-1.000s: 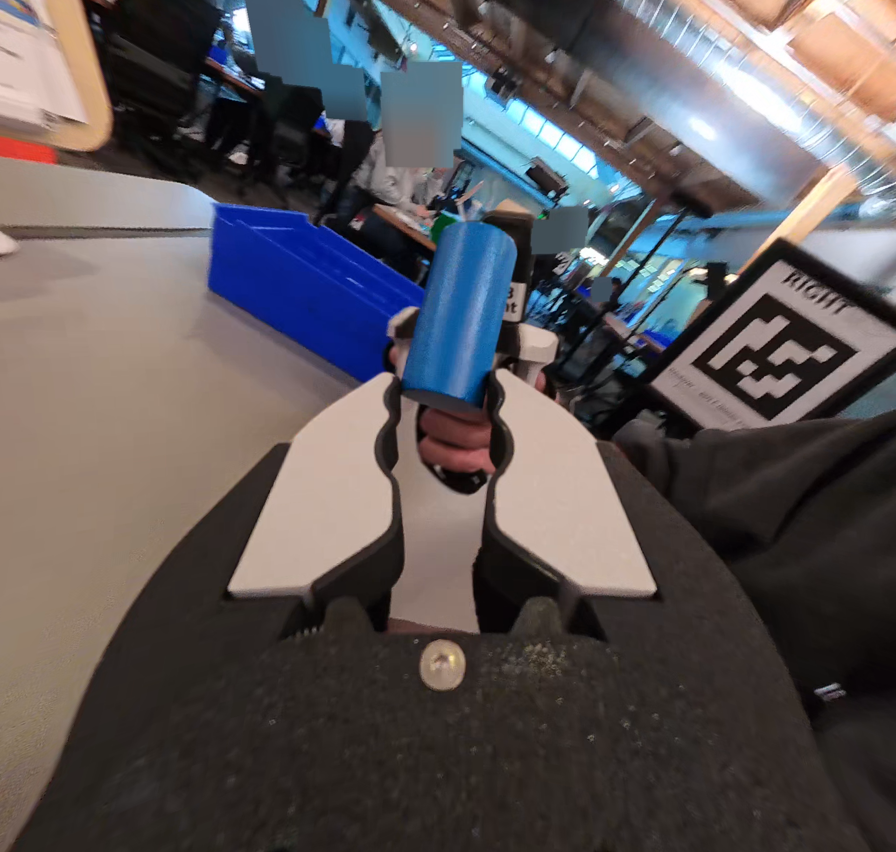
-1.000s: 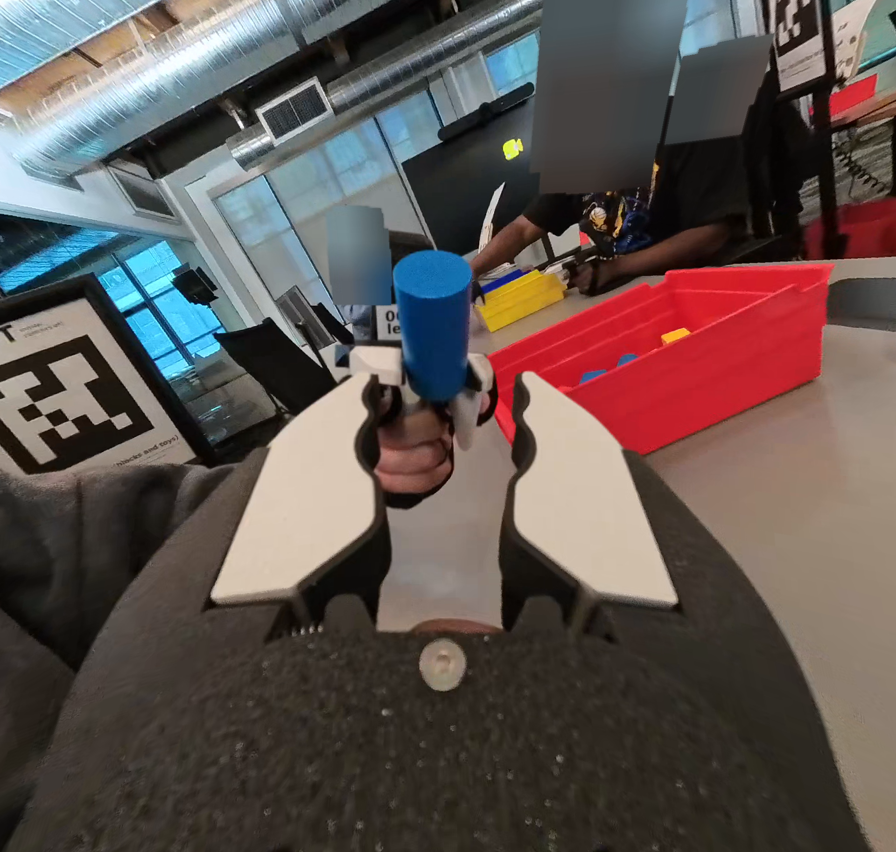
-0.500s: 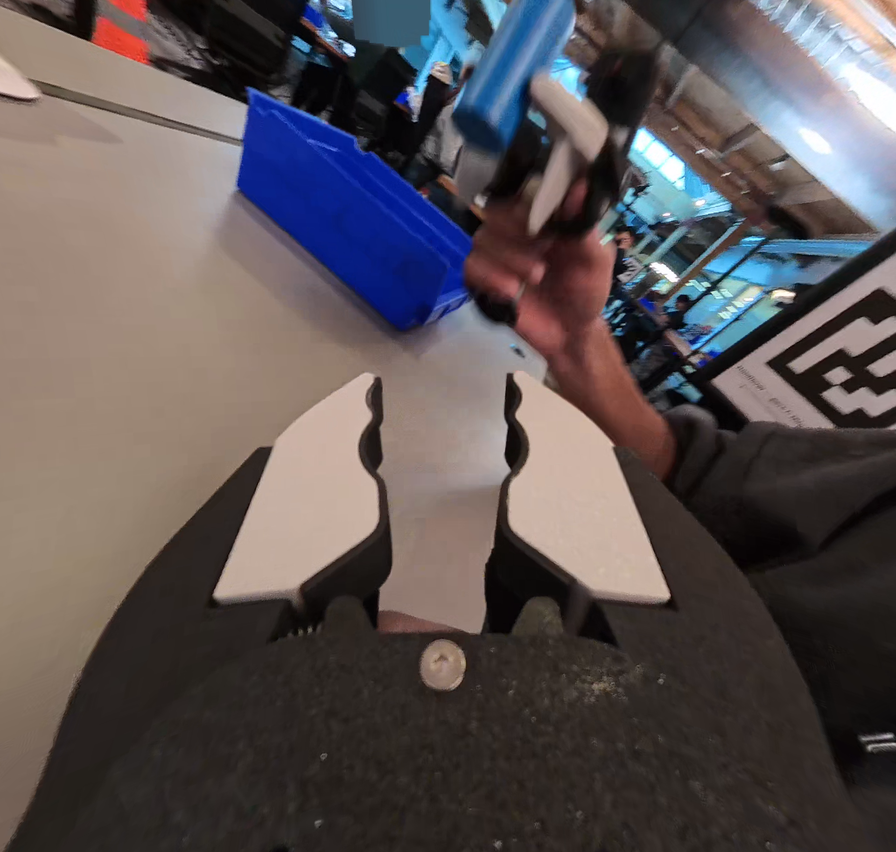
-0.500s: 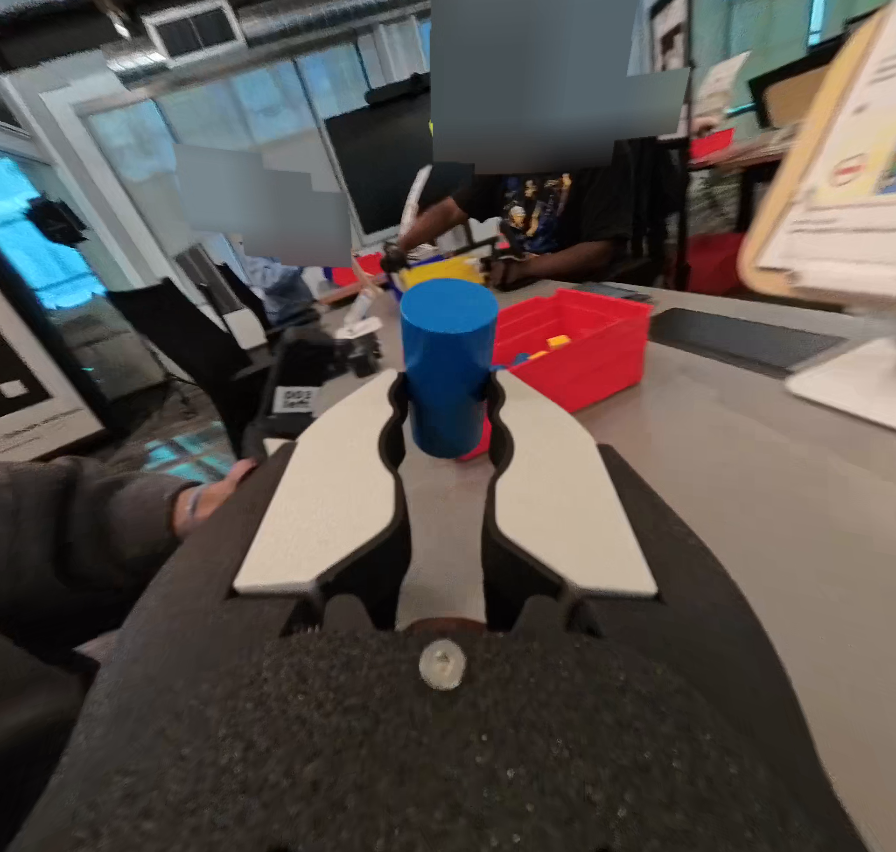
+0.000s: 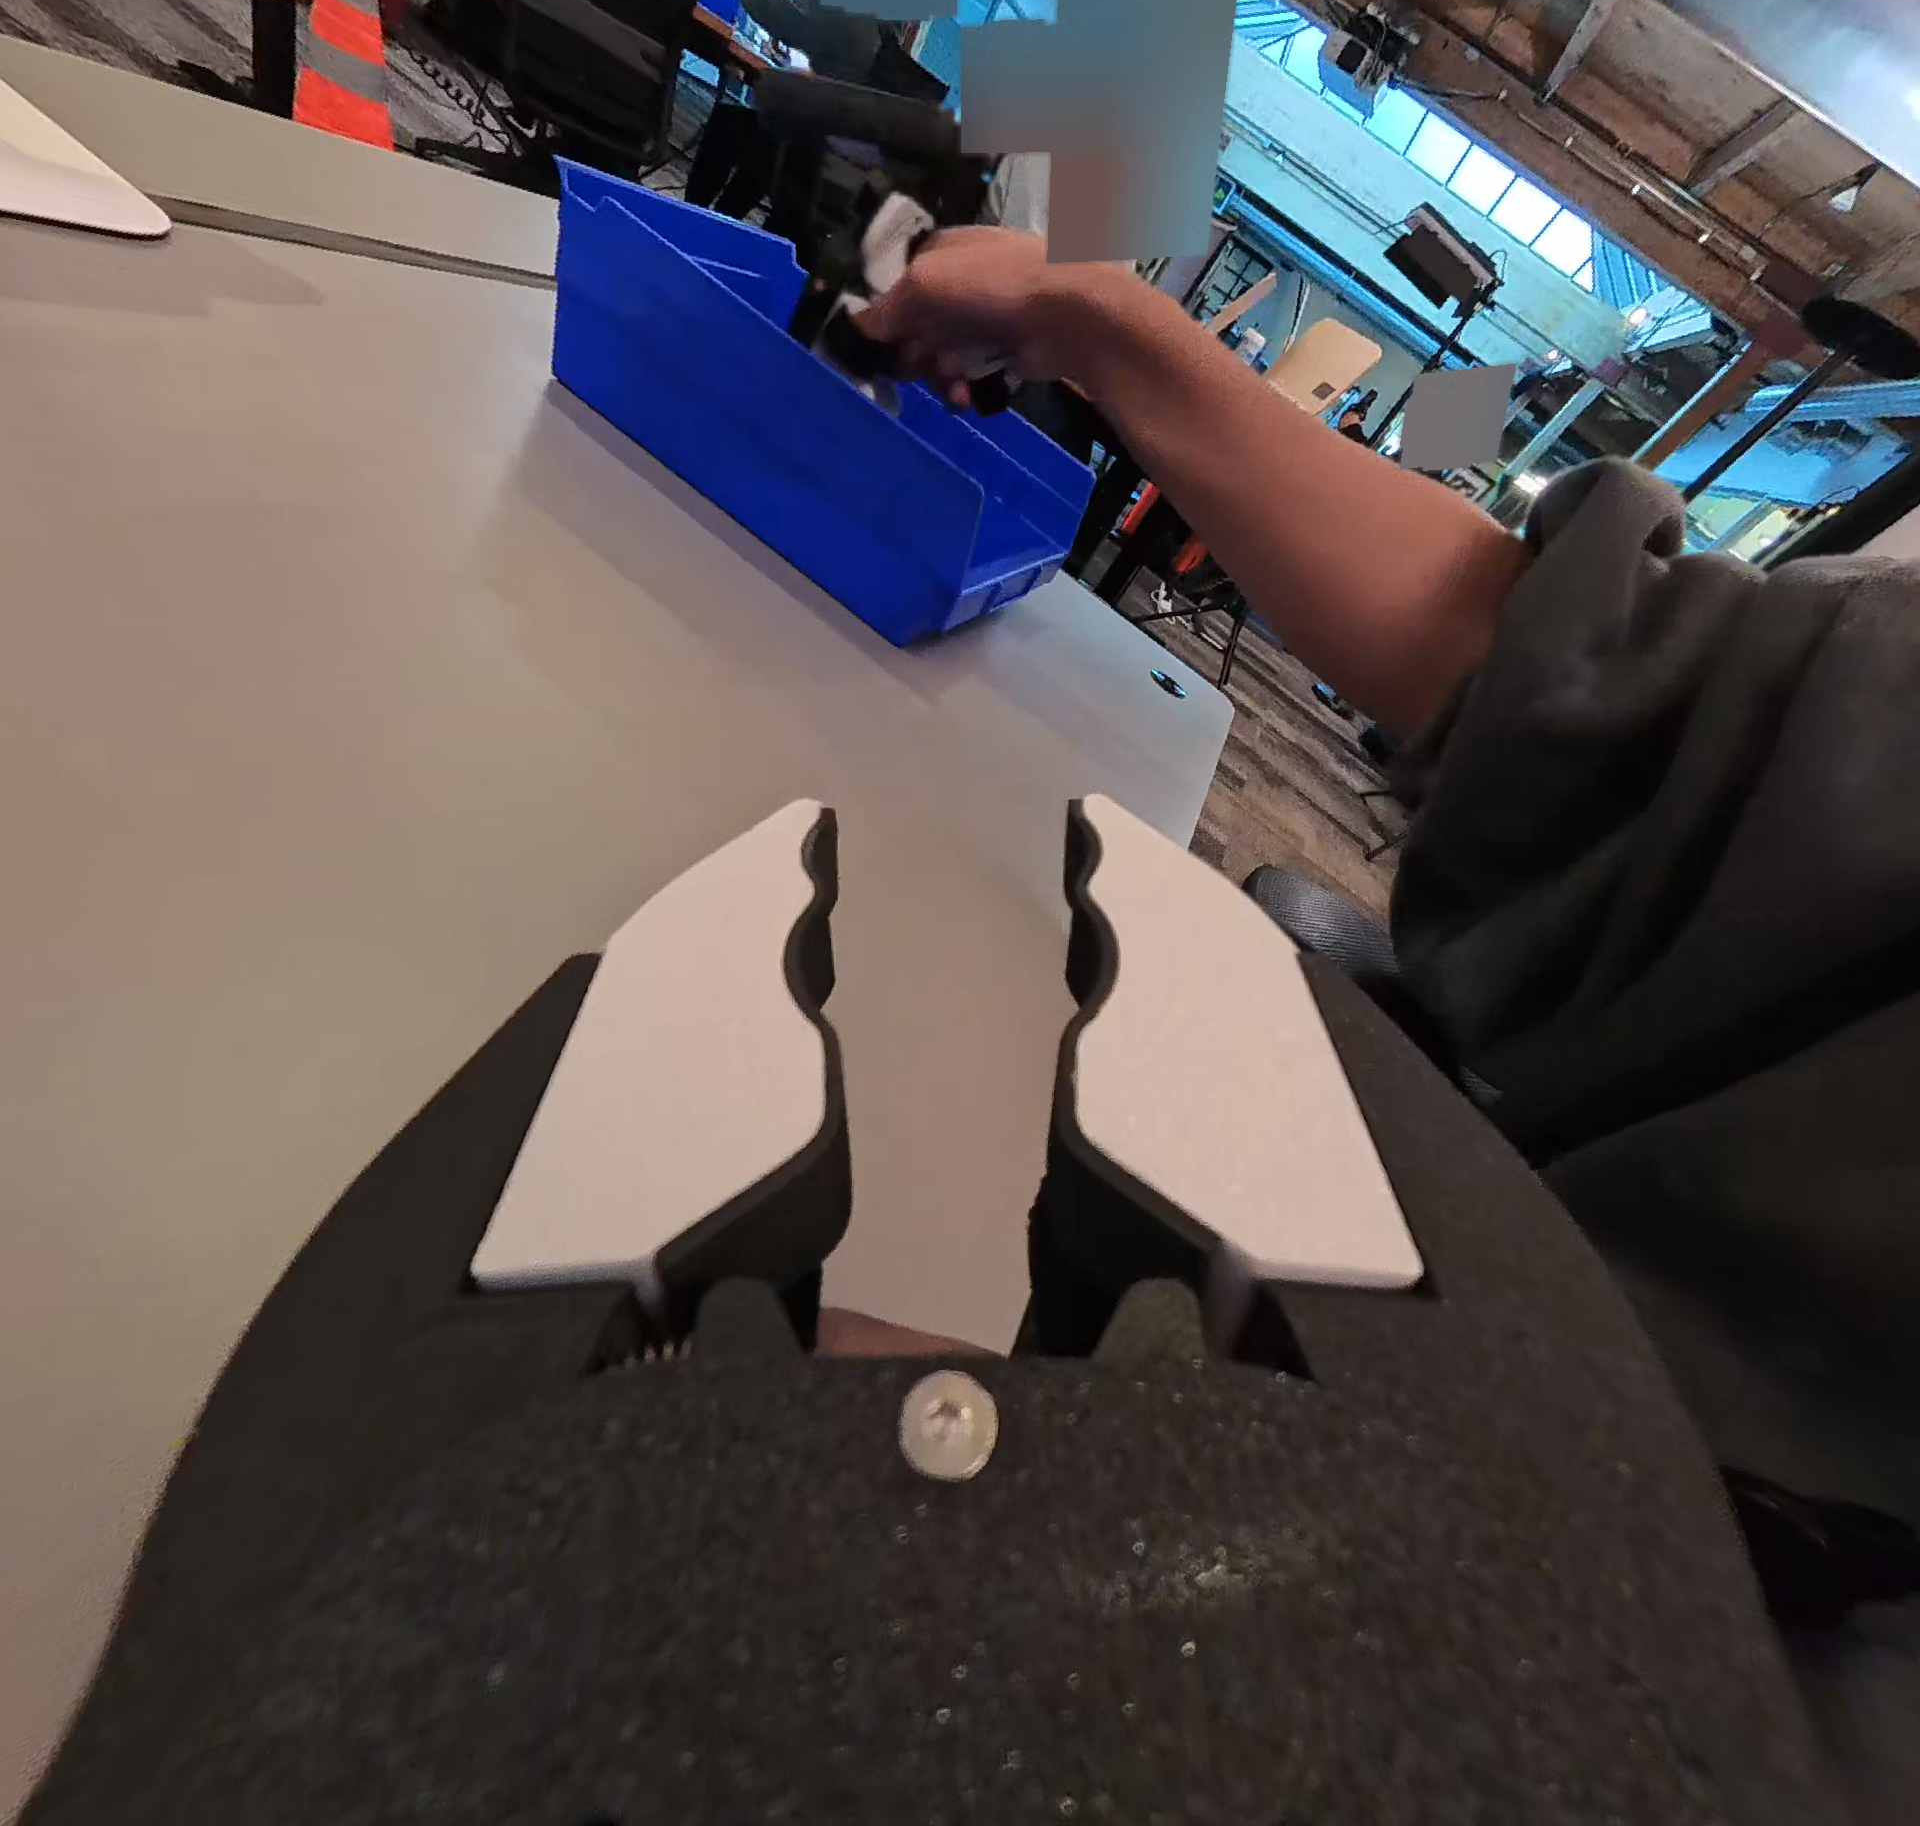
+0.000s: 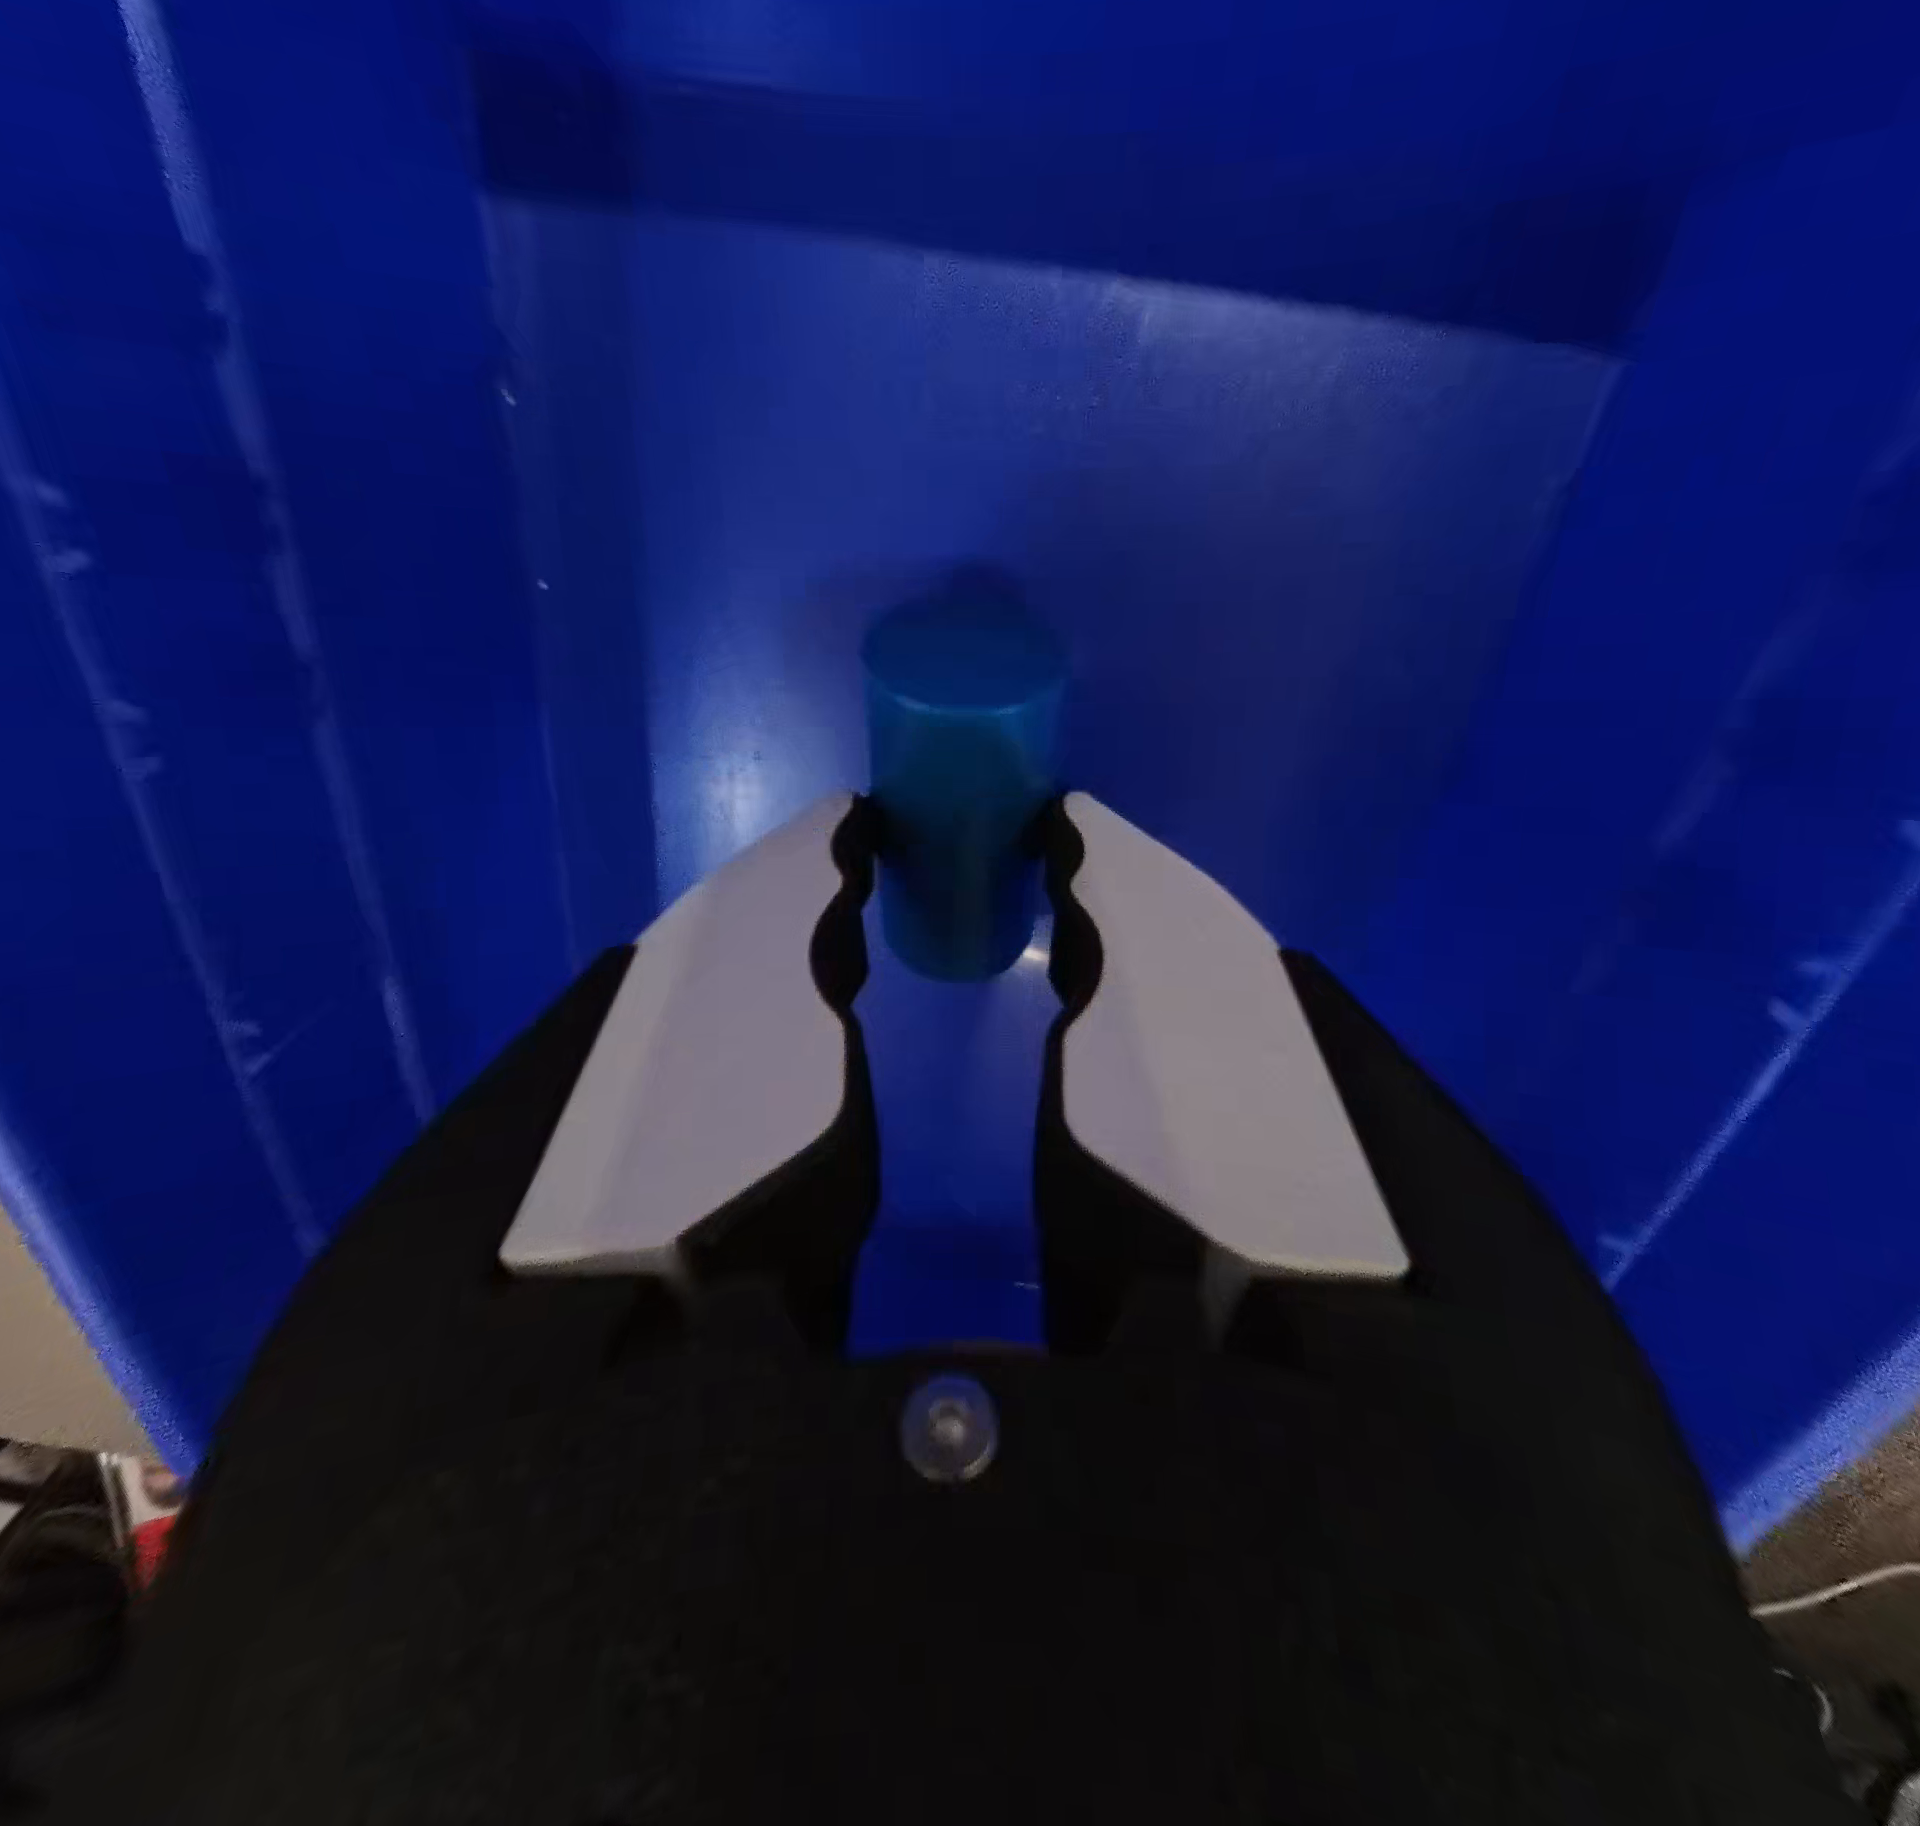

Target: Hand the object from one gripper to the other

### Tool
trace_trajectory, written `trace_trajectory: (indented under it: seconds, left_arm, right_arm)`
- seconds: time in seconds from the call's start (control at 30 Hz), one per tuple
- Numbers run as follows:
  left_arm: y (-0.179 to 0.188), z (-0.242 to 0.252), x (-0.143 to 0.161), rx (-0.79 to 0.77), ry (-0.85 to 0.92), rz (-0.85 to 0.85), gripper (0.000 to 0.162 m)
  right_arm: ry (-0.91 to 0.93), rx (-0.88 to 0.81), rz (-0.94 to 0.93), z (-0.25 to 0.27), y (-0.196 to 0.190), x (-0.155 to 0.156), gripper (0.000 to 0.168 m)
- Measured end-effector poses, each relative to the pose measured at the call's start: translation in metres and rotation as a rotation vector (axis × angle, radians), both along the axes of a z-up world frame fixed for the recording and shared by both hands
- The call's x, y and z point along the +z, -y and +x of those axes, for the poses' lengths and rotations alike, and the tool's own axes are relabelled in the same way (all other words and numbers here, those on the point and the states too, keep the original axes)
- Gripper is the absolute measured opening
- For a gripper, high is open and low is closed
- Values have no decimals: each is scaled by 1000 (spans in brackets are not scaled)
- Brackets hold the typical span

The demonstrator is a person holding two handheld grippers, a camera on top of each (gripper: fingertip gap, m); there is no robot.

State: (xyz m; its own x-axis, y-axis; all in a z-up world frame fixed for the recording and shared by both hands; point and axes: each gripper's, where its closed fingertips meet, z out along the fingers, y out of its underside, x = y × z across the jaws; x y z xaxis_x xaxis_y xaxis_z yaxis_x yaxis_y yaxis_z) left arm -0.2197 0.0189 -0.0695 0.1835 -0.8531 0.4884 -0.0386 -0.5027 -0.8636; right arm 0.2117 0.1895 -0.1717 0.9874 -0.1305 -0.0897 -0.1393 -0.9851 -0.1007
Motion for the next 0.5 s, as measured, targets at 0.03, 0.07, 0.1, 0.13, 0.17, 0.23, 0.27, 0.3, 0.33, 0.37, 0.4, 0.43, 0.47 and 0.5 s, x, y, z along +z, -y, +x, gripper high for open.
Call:
trace_trajectory:
  seconds: [0.03, 0.07, 0.1, 0.13, 0.17, 0.23, 0.27, 0.3, 0.33, 0.37, 0.4, 0.43, 0.47, 0.5]
  left_arm:
    - [0, 0, -1, -7, -6, 0, 41]
    - [0, 0, -4, -12, -21, 3, 41]
    - [0, -1, -7, -11, -40, 10, 41]
    - [-1, -2, -10, -5, -58, 19, 41]
    - [-1, -2, -11, -4, -70, 26, 41]
    - [0, -2, -9, -7, -73, 35, 43]
    - [0, -2, -8, -1, -76, 42, 45]
    - [0, -3, -9, 2, -82, 53, 47]
    - [0, -4, -10, 10, -95, 69, 47]
    - [-2, -6, -11, 22, -115, 90, 47]
    - [-4, -8, -12, 34, -135, 114, 48]
    - [-6, -10, -12, 46, -152, 139, 49]
    - [-9, -12, -12, 62, -169, 164, 49]
    - [-11, -14, -11, 79, -183, 186, 49]
  right_arm:
    - [-4, 8, -18, -3, -3, -5, 32]
    - [5, 20, -43, -5, -4, -9, 32]
    - [22, 33, -64, -5, -4, -12, 32]
    - [41, 47, -71, -6, -5, -14, 32]
    - [57, 59, -73, -6, -6, -16, 32]
    - [81, 75, -43, -6, -9, -18, 32]
    - [88, 86, -19, -5, -11, -17, 36]
    - [91, 101, 0, -6, -10, -14, 53]
    - [114, 105, 44, -4, -9, -4, 62]
    - [154, 102, 130, -1, -8, 13, 61]
    - [182, 100, 243, -3, -6, 35, 60]
    - [196, 104, 369, -11, 0, 59, 59]
    - [197, 120, 505, -25, 11, 82, 58]
    - [181, 142, 641, -44, 26, 101, 58]
